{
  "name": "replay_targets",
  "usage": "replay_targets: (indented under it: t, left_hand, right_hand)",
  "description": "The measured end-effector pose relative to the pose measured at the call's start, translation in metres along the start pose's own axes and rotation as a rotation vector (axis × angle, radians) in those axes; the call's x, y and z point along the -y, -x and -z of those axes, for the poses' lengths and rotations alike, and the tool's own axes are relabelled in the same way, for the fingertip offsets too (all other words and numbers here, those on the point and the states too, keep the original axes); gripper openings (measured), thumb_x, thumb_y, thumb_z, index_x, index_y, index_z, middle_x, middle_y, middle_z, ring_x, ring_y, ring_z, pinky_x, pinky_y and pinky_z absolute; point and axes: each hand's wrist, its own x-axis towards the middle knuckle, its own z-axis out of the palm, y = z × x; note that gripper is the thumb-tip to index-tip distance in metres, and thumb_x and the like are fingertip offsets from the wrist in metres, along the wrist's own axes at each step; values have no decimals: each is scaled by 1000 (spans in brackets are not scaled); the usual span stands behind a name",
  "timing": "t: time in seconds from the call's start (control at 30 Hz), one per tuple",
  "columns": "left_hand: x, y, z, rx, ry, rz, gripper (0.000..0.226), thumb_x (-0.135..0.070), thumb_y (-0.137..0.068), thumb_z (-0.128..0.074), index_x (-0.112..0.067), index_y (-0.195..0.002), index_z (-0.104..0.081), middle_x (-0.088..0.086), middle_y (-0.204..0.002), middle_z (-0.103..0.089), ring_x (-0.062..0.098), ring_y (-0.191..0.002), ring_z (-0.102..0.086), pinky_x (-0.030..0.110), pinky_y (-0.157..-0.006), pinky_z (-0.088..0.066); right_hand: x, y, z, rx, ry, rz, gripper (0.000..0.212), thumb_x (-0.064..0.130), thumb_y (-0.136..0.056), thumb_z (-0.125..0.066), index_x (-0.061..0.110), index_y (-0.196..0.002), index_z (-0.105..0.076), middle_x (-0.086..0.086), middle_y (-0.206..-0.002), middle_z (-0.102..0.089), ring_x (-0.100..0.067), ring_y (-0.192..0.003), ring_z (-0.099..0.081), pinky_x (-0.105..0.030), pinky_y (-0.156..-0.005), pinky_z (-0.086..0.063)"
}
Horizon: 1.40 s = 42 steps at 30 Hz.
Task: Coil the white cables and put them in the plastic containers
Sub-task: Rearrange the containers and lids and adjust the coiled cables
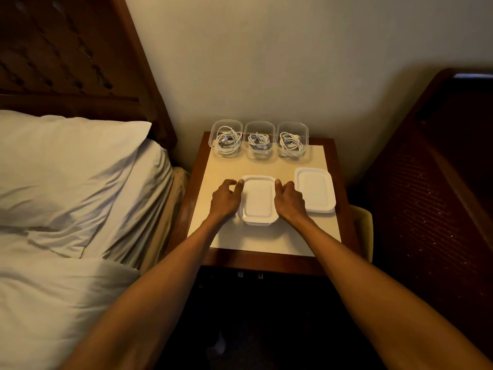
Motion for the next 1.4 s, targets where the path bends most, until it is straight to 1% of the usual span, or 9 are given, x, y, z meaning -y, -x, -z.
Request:
replay_targets:
  t: [0.13, 0.3, 0.43, 0.6, 0.7, 0.83, 0.97, 1.27, 1.4]
  left_hand:
    - [-19, -23, -14, -56, 85, 92, 49, -52, -101, -37, -15, -124, -58, 11, -134, -59, 36, -119, -54, 48, -102, -44]
    - [-11, -39, -28, -154, 221, 132, 28, -39, -98, -53, -13, -95, -65, 8, -104, -68, 31, -97, -60, 43, -90, -51]
    - [-12, -39, -36, -185, 272, 116, 23, -28, -99, -54, -9, -87, -58, 4, -84, -62, 26, -83, -56, 35, -75, -46]
    - [-9, -40, -34, -159, 189, 54, 24, -34, -101, -49, -12, -95, -57, 6, -96, -65, 26, -89, -60, 42, -83, -53]
    - [-1, -38, -25, -91, 64, 1, 32, -44, -101, -43, -18, -113, -57, 7, -115, -65, 28, -100, -61, 48, -91, -53]
    - [16, -26, -7, -78, -105, -8, 45, -47, -101, -39, -20, -137, -44, 8, -138, -53, 30, -120, -54, 49, -103, -45]
    - [32, -23, 24, -140, -202, -71, 40, -35, -104, -35, -15, -135, -51, 12, -130, -57, 30, -115, -55, 44, -99, -46]
    - [72, -30, 65, -199, -221, -27, 55, -54, -91, -23, -26, -127, -55, 7, -122, -62, 29, -107, -59, 46, -94, -49]
    - [42, -34, 74, -245, -319, -57, 34, -37, -101, -37, -17, -123, -54, 11, -125, -55, 31, -111, -54, 39, -93, -44]
  right_hand:
    - [18, -16, -5, 6, -77, -32, 54, 51, -103, -25, 7, -124, -46, -17, -126, -58, -37, -113, -56, -38, -85, -42]
    - [9, -27, -22, -28, -59, -10, 46, 45, -104, -24, 10, -114, -52, -16, -119, -62, -37, -106, -57, -34, -77, -36]
    - [5, -28, -32, -134, -109, 18, 39, 42, -104, -30, 12, -94, -53, -15, -104, -66, -36, -91, -58, -33, -69, -37]
    - [7, -25, -37, -239, -89, 6, 39, 41, -103, -32, 11, -96, -57, -14, -102, -67, -37, -90, -59, -32, -67, -37]
    - [11, -24, -41, -232, -69, -30, 42, 44, -103, -28, 12, -105, -56, -14, -107, -66, -36, -95, -60, -36, -73, -42]
    - [29, -18, -51, -197, -86, -35, 42, 43, -104, -28, 11, -108, -55, -15, -110, -65, -37, -98, -59, -35, -75, -40]
    - [54, -10, -69, -145, -122, -10, 40, 40, -104, -29, 10, -109, -54, -18, -112, -64, -39, -101, -58, -40, -80, -44]
    - [87, 3, -95, -2, -170, 41, 40, 42, -104, -31, 8, -111, -51, -18, -115, -63, -37, -103, -58, -40, -84, -45]
    - [82, -7, -73, 1, -131, 49, 42, 47, -101, -33, 9, -109, -50, -15, -113, -63, -37, -103, -58, -41, -85, -46]
